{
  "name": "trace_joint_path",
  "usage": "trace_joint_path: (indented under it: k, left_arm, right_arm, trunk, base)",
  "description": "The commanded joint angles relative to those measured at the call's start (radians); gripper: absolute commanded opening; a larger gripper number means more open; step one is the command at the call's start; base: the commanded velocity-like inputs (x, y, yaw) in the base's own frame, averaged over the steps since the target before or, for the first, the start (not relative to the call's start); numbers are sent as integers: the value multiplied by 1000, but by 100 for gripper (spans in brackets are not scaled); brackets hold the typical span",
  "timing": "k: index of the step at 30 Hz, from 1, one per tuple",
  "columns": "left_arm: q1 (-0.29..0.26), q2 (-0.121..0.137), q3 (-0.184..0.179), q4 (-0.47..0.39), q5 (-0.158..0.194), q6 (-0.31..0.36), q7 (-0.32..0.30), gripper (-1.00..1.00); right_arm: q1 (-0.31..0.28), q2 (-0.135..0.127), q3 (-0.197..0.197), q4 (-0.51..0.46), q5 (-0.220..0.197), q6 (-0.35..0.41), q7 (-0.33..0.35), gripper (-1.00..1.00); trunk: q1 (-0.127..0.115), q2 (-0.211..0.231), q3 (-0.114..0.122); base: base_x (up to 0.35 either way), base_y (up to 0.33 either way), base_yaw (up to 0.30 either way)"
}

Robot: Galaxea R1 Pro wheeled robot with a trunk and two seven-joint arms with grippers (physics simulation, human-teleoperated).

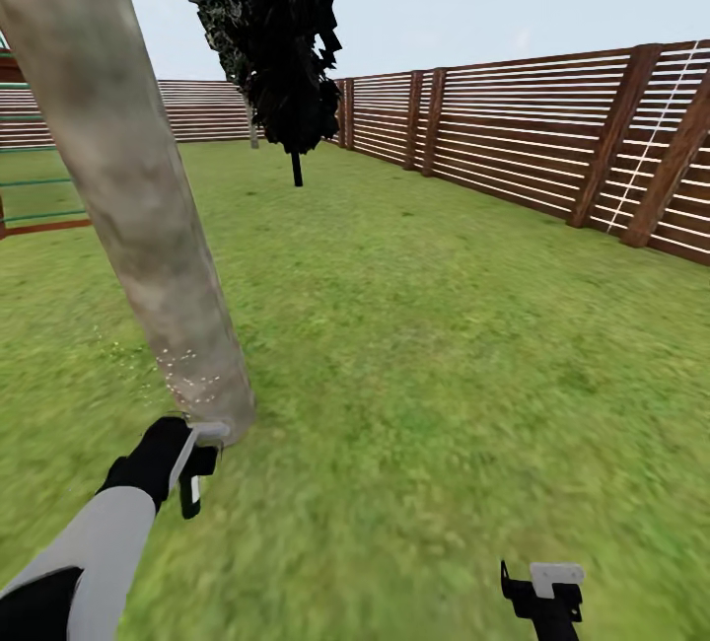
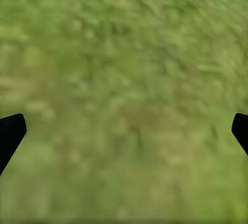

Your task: In the garden, pick up the pesticide atomizer on the floor and spray pesticide onto both trees until each tree trunk is fully covered.

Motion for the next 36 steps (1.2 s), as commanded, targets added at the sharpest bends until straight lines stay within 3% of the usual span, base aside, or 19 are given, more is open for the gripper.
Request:
trace_joint_path:
  k: [1, 2, 4, 10, 14, 17, 24, 28, 36]
  left_arm:
    - [18, 20, 16, 1, 3, 2, -13, -100]
    - [37, 47, 25, 3, 3, 2, -19, -100]
    - [57, 65, 30, 4, 1, 2, -18, -100]
    - [102, 64, 28, -5, 0, -2, -8, -100]
    - [103, 56, 28, 3, 3, -16, -9, -100]
    - [103, 56, 30, 4, 1, -73, -7, -100]
    - [105, 52, 30, 1, -4, -80, -4, -100]
    - [109, 56, 30, 4, 2, -79, 85, -100]
    - [109, 50, 32, 4, 7, -78, 89, -100]
  right_arm:
    - [-1, 0, -5, 1, 10, -2, -5, 100]
    - [-1, 1, -5, 1, 10, -2, -6, 100]
    - [-1, 1, -5, 1, 10, -2, -6, 100]
    - [-1, -1, -5, 2, 11, -2, -8, 100]
    - [-1, -1, -5, 2, 11, -2, -8, 100]
    - [-1, 1, -5, 1, 10, -2, -8, 100]
    - [-1, 2, -5, 1, 10, -2, -9, 100]
    - [-1, 2, -5, 1, 10, -2, -10, 100]
    - [-1, 2, -5, 1, 10, -2, -10, 100]
  trunk:
    - [0, 0, -1]
    - [0, 0, -1]
    - [0, 0, -1]
    - [0, 0, -1]
    - [0, 0, -1]
    - [0, 0, -1]
    - [0, 0, -1]
    - [0, 0, -1]
    - [0, 0, -1]
  base:
    - [0, 0, 24]
    - [0, 0, 161]
    - [22, 0, 240]
    - [271, -25, 104]
    - [286, -150, 1]
    - [251, -179, 0]
    - [25, -267, 57]
    - [60, -268, 261]
    - [219, -211, 256]
